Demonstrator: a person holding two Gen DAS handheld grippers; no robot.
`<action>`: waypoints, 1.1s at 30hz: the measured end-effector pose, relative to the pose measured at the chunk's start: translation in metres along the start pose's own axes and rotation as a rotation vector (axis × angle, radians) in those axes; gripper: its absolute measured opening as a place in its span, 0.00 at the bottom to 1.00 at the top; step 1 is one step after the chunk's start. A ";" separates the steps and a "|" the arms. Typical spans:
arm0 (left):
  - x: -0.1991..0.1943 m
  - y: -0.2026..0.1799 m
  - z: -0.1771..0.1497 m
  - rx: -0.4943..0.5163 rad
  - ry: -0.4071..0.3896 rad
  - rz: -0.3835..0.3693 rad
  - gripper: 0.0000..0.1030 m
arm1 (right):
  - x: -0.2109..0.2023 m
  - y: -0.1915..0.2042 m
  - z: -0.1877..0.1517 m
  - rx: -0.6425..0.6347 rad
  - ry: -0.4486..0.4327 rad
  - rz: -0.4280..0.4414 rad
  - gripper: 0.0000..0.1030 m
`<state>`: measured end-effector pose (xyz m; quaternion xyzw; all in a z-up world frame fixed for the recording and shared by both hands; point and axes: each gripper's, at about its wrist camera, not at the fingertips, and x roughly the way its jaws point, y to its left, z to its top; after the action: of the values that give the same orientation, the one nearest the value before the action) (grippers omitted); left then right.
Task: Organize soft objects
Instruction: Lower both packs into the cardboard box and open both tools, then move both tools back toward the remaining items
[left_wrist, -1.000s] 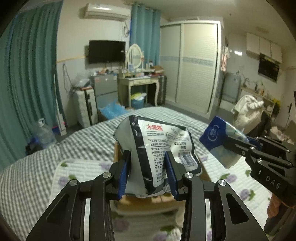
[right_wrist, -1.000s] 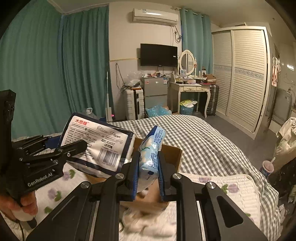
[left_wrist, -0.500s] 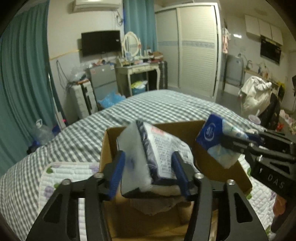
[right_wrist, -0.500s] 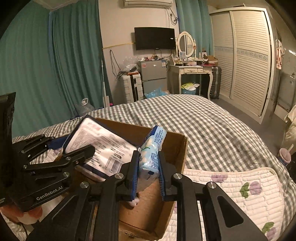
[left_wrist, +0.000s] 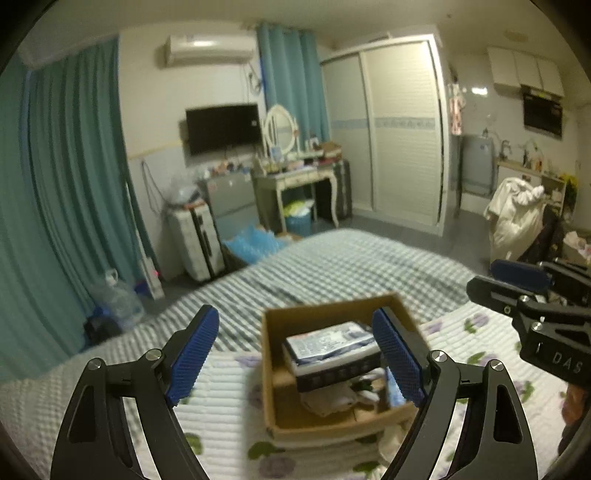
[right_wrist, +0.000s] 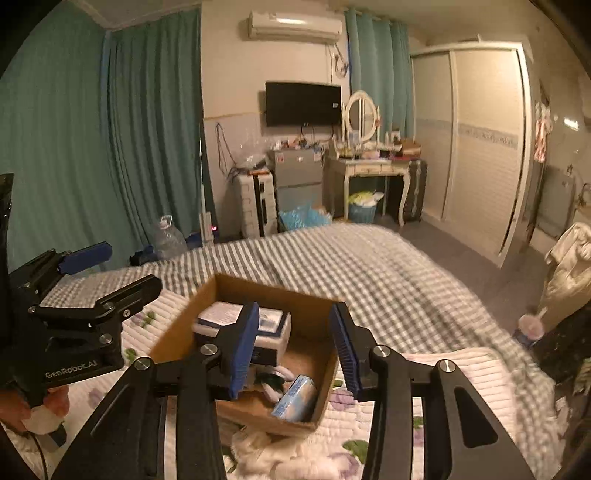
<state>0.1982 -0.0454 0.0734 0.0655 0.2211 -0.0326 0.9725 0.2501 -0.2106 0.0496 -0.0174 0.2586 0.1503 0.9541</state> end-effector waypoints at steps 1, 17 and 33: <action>-0.010 0.000 0.003 0.001 -0.008 -0.001 0.84 | -0.016 0.003 0.006 -0.006 -0.010 -0.007 0.46; -0.145 0.015 -0.032 0.046 -0.056 0.013 0.90 | -0.184 0.066 -0.027 -0.063 -0.047 -0.011 0.82; -0.045 0.036 -0.208 -0.090 0.221 0.047 0.90 | -0.037 0.100 -0.198 -0.057 0.220 0.055 0.77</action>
<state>0.0723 0.0212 -0.0890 0.0300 0.3267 0.0077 0.9446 0.0932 -0.1469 -0.0992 -0.0540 0.3577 0.1809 0.9146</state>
